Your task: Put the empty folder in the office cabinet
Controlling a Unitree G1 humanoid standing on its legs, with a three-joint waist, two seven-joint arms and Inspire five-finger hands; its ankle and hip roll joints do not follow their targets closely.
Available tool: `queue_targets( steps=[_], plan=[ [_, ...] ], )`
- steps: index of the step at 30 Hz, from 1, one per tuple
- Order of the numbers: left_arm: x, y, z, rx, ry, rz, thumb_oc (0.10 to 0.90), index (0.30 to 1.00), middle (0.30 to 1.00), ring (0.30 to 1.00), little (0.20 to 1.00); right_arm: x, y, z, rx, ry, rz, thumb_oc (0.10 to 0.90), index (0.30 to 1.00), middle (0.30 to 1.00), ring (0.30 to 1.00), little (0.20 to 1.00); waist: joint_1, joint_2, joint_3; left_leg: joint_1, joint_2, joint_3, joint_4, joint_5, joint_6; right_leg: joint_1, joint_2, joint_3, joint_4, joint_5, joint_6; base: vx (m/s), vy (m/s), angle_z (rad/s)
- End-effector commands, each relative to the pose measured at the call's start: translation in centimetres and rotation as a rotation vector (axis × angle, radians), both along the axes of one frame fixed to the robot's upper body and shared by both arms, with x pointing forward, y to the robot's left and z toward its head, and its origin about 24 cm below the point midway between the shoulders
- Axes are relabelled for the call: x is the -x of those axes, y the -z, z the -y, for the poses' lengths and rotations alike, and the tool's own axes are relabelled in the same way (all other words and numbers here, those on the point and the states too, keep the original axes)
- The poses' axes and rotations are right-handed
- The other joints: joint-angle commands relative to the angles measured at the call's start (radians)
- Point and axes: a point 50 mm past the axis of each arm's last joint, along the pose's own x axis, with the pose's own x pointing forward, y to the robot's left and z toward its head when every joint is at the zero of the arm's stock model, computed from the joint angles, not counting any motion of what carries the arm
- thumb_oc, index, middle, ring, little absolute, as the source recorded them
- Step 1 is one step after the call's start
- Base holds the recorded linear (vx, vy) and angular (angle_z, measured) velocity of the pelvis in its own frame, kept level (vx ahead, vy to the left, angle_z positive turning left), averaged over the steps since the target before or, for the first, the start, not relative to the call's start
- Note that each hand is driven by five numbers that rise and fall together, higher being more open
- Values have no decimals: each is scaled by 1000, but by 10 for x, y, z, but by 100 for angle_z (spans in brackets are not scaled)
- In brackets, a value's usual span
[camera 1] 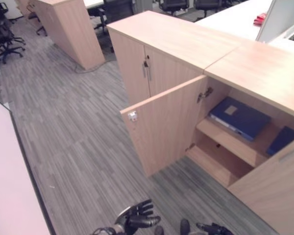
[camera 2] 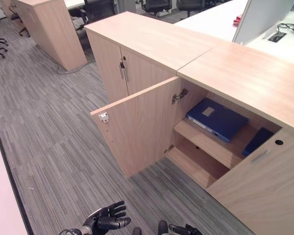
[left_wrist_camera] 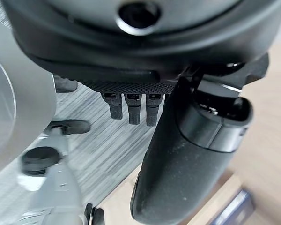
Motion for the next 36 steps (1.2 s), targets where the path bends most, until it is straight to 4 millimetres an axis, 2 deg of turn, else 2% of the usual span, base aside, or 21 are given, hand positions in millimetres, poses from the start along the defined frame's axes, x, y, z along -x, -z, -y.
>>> queue_targets(
  steps=[1, 2, 4, 6, 7, 8, 10, 11, 14, 15, 16, 17, 19, 20, 21, 26, 28, 29, 32, 34, 36],
  plan=[
    [-38, -22, 8, 26, -3, 185, 800, 900, 900, 900, 900, -5, -6, 19, 78, -9, 17, 800, 900, 900, 900, 900, -14, -58, -2, -94, 11, 100, 217, -158, -38, -17, -47, -48, 32, -72, 51, -30, -62, 47],
    [-38, -21, 1, 7, -45, 178, 800, 900, 900, 900, 900, -7, -8, 26, 98, 12, 18, 800, 900, 900, 900, 900, -10, -67, 17, -132, 59, 184, 293, -169, -38, 6, -62, -76, 17, -78, 41, 2, -21, 56],
    [-34, -19, -8, -18, -72, 167, 800, 900, 900, 900, 900, -7, -9, 30, 104, 23, 15, 800, 900, 900, 900, 900, -2, -61, 17, -127, 89, 188, 302, -185, -44, 28, -57, -73, 7, -92, 45, 100, -5, 50],
    [-29, -20, -30, -87, -133, 164, 800, 900, 900, 900, 900, -2, -9, 35, 112, 30, 3, 800, 900, 900, 900, 900, 11, -67, 5, -117, 137, 149, 212, -112, -59, 40, -63, -73, -15, -83, 47, 117, 40, 20],
    [-27, -21, -47, -141, -191, 167, 800, 900, 900, 900, 900, 5, -9, 40, 121, 50, -7, 800, 900, 900, 900, 900, 15, -64, -11, -123, 186, 96, 107, -24, -81, 36, -66, -72, -17, -92, 48, 124, 116, -6],
    [-29, -23, -57, -171, -223, 177, 800, 900, 900, 900, 900, 8, -9, 44, 128, 69, -13, 800, 900, 900, 900, 900, 14, -62, -19, -136, 212, 77, 49, 21, -93, 33, -69, -72, -18, -98, 51, 90, 98, -6],
    [-32, -24, -64, -194, -245, 188, 800, 900, 900, 900, 900, 12, -9, 46, 130, 89, -20, 800, 900, 900, 900, 900, 10, -55, -22, -129, 232, 74, -11, 53, -104, 36, -68, -75, -16, -106, 53, 74, 164, 6],
    [-38, -29, -79, -248, -314, 213, 800, 900, 900, 900, 900, 22, -9, 52, 135, 130, -37, 800, 900, 900, 900, 900, 7, -39, -25, -142, 253, 69, -22, 73, -121, 49, -78, -76, -20, -111, 62, 135, 333, 7],
    [-41, -32, -90, -282, -369, 234, 800, 900, 900, 900, 900, 30, -9, 56, 132, 140, -58, 800, 900, 900, 900, 900, 6, -2, -41, -123, 243, 44, -22, 55, -134, 65, -81, -65, -28, -110, 76, 124, 293, -7],
    [-49, -38, -99, -289, -433, 270, 800, 900, 900, 900, 900, 35, -9, 59, 127, 163, -68, 800, 900, 900, 900, 900, -3, 16, -56, -106, 217, 55, -22, 40, -137, 73, -117, -60, -28, -94, 97, 163, 390, -28],
    [-49, -38, -99, -289, -433, 270, 800, 900, 900, 900, 900, 35, -9, 59, 127, 163, -68, 800, 900, 900, 900, 900, -2, 16, -55, -104, 217, 57, -22, 39, -136, 74, -118, -59, -29, -94, 98, 216, 584, -23],
    [-54, -46, -109, -288, -498, 311, 800, 900, 900, 900, 900, 39, -8, 58, 110, 198, -65, 800, 900, 900, 900, 900, 0, 22, -64, -78, 176, 72, -22, 13, -118, 82, -166, -47, -24, -77, 123, 157, 458, -15],
    [-56, -52, -122, -307, -544, 334, 800, 900, 900, 900, 900, 42, -7, 57, 94, 202, -68, 800, 900, 900, 900, 900, 0, 21, -74, -55, 130, 97, -22, -22, -93, 76, -214, -31, -17, -57, 149, 145, 449, -20],
    [-56, -52, -122, -308, -544, 334, 800, 900, 900, 900, 900, 42, -7, 57, 93, 202, -68, 800, 900, 900, 900, 900, 2, 20, -74, -54, 129, 99, -22, -23, -92, 76, -216, -29, -17, -57, 150, 105, 411, -27],
    [-60, -58, -133, -341, -565, 353, 800, 900, 900, 900, 900, 46, -5, 54, 79, 201, -85, 800, 900, 900, 900, 900, 0, 19, -82, -41, 90, 119, -22, -50, -68, 65, -256, -18, -10, -38, 171, 63, 269, -28],
    [-76, -71, -149, -428, -530, 395, 800, 900, 900, 900, 900, 41, -4, 48, 63, 166, -70, 800, 900, 900, 900, 900, -1, 16, -94, -20, 28, 172, -22, -89, -31, 20, -318, -11, 5, 20, 206, 44, 331, -43],
    [-98, -89, -153, -483, -458, 459, 800, 900, 900, 900, 900, 34, -4, 44, 54, 134, -48, 800, 900, 900, 900, 900, -4, 16, -88, -5, 9, 210, -22, -109, -15, -5, -341, -72, 21, 76, 217, 14, 246, -54],
    [-98, -89, -153, -483, -458, 460, 800, 900, 900, 900, 900, 34, -4, 44, 54, 134, -47, 800, 900, 900, 900, 900, -2, 15, -89, -8, 9, 212, -22, -107, -15, -7, -341, -70, 19, 79, 216, -1, 100, -61],
    [-127, -114, -155, -552, -349, 536, 800, 900, 900, 900, 900, 33, -3, 39, 48, 70, -63, 800, 900, 900, 900, 900, 1, 12, -82, 30, 8, 265, -22, -143, -11, -2, -371, -226, 49, 124, 228, 43, 125, -71],
    [-137, -121, -154, -577, -310, 553, 800, 900, 900, 900, 900, 32, -2, 37, 46, 52, -68, 800, 900, 900, 900, 900, -1, 11, -79, 36, 9, 279, -22, -147, -10, 0, -377, -265, 52, 139, 228, 19, 52, -48],
    [-170, -146, -149, -673, -190, 612, 800, 900, 900, 900, 900, 32, -1, 32, 32, 22, -75, 800, 900, 900, 900, 900, -19, -1, -83, 50, 9, 314, -22, -155, -9, 1, -387, -327, 49, 181, 228, 1, 53, -37]
  ],
)
